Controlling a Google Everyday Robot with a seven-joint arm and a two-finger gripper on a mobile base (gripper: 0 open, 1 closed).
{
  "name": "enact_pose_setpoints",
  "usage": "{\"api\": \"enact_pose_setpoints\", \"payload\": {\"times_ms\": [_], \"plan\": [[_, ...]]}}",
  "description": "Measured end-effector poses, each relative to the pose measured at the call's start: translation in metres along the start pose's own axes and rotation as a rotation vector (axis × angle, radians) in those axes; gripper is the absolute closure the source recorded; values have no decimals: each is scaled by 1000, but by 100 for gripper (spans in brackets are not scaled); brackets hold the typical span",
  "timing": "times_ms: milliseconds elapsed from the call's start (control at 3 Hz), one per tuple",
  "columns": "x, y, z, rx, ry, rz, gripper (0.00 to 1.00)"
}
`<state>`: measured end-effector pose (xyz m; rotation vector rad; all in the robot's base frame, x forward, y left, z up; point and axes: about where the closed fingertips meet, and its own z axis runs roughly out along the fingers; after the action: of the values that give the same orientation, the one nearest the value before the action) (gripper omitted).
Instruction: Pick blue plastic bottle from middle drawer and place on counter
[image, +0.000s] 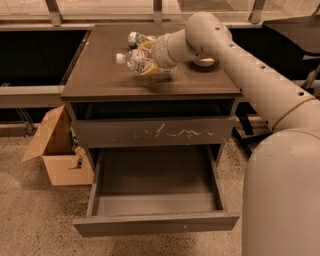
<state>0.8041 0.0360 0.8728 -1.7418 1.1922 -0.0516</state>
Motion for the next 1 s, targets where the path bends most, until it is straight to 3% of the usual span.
{"api": "enact_pose_setpoints", "payload": {"times_ms": [1000], "plan": [[7, -7, 8, -11, -14, 37, 1]]}}
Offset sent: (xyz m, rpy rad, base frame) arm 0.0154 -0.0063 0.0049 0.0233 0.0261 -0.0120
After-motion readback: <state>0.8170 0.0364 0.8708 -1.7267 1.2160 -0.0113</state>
